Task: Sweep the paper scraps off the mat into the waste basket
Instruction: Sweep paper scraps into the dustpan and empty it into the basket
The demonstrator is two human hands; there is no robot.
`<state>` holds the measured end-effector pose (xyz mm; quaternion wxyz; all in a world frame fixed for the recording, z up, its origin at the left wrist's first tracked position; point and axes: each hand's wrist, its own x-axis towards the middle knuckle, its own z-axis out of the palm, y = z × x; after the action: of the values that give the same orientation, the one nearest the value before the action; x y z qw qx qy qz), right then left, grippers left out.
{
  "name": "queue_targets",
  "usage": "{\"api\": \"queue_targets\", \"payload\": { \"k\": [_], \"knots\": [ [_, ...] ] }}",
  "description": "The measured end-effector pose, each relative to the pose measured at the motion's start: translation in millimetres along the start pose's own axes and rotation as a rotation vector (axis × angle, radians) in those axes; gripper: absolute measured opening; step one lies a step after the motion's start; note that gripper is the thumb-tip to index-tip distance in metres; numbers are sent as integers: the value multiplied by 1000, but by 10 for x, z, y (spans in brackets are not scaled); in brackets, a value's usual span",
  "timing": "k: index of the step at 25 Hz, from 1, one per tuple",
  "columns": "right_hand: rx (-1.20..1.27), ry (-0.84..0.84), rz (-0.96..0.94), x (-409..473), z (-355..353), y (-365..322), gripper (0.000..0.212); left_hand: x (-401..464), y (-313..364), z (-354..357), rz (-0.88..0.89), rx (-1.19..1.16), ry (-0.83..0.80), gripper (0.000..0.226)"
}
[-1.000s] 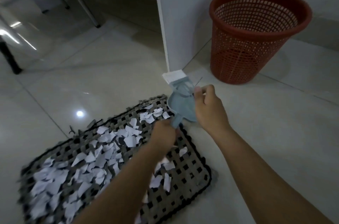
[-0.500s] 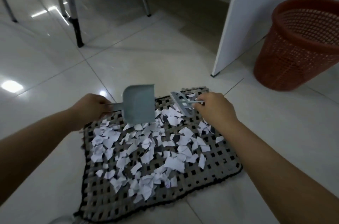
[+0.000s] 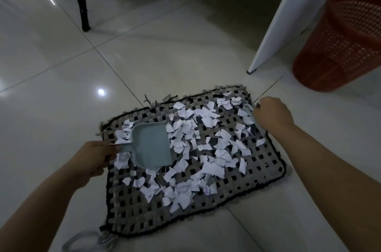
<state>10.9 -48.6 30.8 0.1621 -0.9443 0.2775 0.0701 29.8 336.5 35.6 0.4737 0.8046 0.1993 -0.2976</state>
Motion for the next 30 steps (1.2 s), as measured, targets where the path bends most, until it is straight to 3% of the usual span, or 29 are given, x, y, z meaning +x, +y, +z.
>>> {"api": "queue_targets", "payload": {
  "k": [6, 11, 16, 21, 26, 30],
  "knots": [
    [60, -18, -132, -387, 288, -391, 46, -12, -71, 76, -92, -36, -55, 24],
    [119, -91, -258, -608, 471, -688, 47, -38, -166, 151, 79, -19, 15, 21],
    [221, -26, -258, -534, 318, -775, 45, -59, -212, 144, 183, -16, 105, 16],
    [46, 52, -221, -121, 208, -766, 43, -43, -199, 52, 277, 164, 183, 22],
    [-58, -120, -309, -225, 430, -1017, 32, -22, -249, 60, 282, 200, 203, 21],
    [-105, -253, -507, -609, 647, -1181, 39, 32, -296, 56, 263, 161, 195, 20]
  ]
}}
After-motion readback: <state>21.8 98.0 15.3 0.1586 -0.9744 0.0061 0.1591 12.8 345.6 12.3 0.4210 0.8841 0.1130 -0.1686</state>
